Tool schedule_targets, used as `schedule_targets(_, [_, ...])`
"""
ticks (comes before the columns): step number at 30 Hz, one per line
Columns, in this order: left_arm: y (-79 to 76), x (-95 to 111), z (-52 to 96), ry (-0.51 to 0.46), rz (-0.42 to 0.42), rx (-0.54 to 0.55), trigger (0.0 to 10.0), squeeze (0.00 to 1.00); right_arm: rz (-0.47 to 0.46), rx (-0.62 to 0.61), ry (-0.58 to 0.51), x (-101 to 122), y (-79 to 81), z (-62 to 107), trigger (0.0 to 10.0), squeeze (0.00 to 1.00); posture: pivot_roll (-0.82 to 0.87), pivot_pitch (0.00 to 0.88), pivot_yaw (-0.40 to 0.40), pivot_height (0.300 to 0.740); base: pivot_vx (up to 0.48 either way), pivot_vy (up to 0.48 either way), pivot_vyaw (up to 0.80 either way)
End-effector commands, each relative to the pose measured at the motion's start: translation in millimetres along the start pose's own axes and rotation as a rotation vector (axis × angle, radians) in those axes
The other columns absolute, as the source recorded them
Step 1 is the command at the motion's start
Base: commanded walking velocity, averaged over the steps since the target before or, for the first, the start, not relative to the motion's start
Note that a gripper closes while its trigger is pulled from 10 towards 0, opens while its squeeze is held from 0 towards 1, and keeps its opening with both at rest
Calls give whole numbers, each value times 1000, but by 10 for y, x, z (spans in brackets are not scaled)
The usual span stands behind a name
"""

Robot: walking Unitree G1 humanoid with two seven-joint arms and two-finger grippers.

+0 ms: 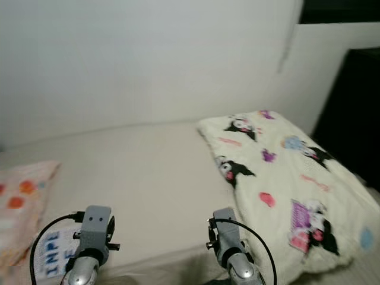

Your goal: Clean up the room

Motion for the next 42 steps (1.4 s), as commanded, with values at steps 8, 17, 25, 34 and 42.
schedule_targets(8, [-20, 70, 9, -30, 32, 10, 10000, 0, -16, 4, -12, -14, 16, 28, 10000, 0, -19, 86, -9, 740, 0, 129, 0])
schedule_targets(17, [-17, 79, 8, -33, 30, 8, 10000, 0, -17, 1, -19, -2, 13, 27, 10000, 0, -18, 86, -7, 740, 0, 480, 0])
schedule_targets(25, [69, 125, 29, -47, -33, 67, 10000, 0, -20, 1, -25, 10, 23, 27, 10000, 0, -14, 89, -6, 740, 0, 60, 0])
schedule_targets(34, [90, 154, 36, -65, -54, 98, 10000, 0, -22, 0, -26, 9, 21, 29, 10000, 0, -13, 91, -2, 740, 0, -476, 0])
schedule_targets(42, [37, 134, 54, -55, -28, 101, 10000, 0, -25, -4, -21, -14, 17, 41, 10000, 0, -10, 89, 0, 740, 0, -116, 0])
Point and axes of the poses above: a point about 5 cm out from each wrist's last joint towards the gripper, its own z axis pointing back from the gripper into the wrist, its own x axis along the axis of the wrist's last joint, y = z × x, the point moved 6 cm from there along -z, pointing out of the wrist towards the gripper, and after that the axes turned 13 degrees about z, right-handed, at the moved point
